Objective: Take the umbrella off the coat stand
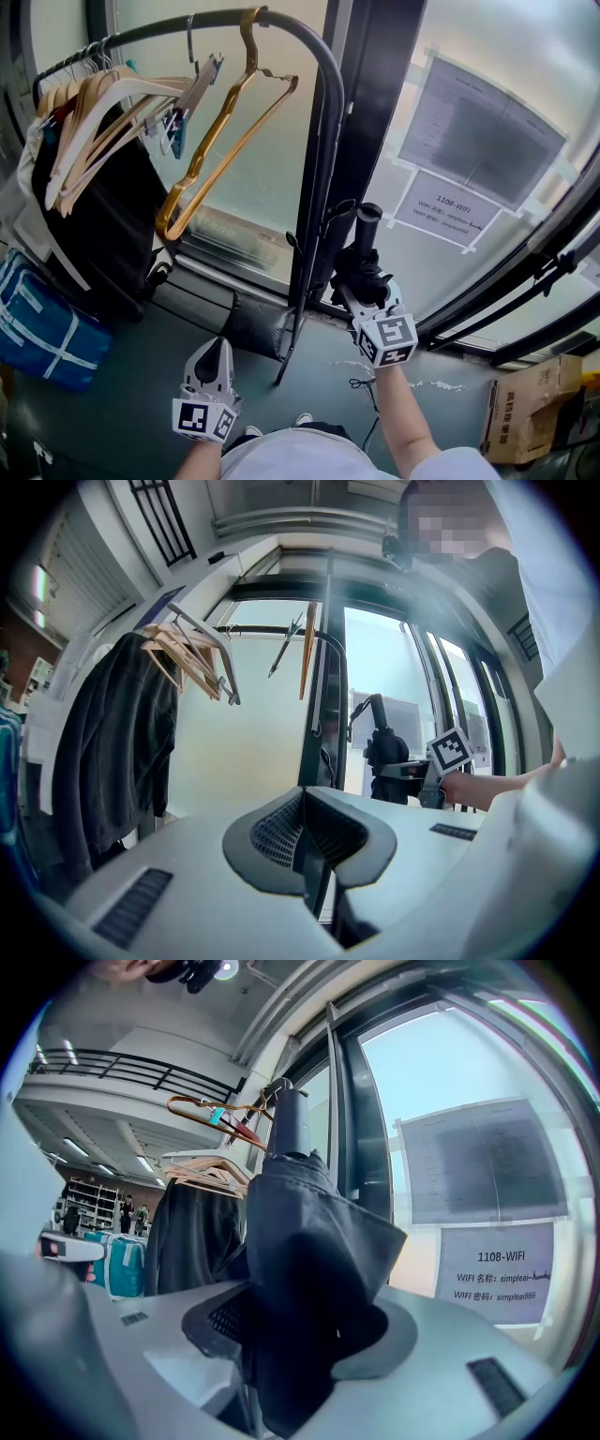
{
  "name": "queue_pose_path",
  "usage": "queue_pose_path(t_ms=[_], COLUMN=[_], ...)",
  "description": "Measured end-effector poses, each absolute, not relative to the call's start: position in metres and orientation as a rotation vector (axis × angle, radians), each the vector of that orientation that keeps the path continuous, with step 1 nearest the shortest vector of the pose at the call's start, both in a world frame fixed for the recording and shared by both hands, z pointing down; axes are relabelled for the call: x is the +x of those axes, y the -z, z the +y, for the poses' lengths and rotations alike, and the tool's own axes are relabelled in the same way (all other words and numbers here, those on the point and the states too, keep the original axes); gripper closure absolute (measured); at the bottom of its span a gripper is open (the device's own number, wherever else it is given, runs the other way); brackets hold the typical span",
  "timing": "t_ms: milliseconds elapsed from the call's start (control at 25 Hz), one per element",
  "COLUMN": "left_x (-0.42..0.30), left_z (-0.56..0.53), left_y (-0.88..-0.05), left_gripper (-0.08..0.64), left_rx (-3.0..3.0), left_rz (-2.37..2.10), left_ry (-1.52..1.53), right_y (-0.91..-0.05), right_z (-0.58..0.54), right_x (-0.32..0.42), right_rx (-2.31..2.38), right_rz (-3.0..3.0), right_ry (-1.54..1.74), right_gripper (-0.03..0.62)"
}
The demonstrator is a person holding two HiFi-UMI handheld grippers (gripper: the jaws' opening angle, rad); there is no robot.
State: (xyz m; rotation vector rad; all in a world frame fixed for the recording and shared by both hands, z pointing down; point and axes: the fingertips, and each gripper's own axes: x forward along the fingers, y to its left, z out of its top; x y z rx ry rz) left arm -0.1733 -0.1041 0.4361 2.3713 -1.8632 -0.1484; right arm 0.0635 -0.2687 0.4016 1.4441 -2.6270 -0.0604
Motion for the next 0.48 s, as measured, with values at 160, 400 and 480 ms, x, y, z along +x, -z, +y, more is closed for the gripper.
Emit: queue_pose_path(t_ms=[160, 400, 480], left_x=[-0.1742, -0.1749, -0.1744], left_z=[-0.1035, -0.1031, -0.1034], left_y=[-0.4362, -0.4352, -0.4354], left_gripper=[0.534, 0.534, 0.534], left_rx=[2.375, 2.379, 2.382], left_rz=[-1.859, -1.852, -1.848], left_ry=[0.152, 0.156, 0.157], right_y=[-0.3990, -0.3933, -0.3913], right_z=[-0.2676, -0.2661, -0.2654], right_x=[0.0641, 0.0659, 0.0674], right_rx=[1.451, 1.468, 1.475], right_rz=[-2.621, -2.615, -2.613], right_ry=[0.072, 0.087, 0.093], right_gripper=[0.356, 0.356, 0.356])
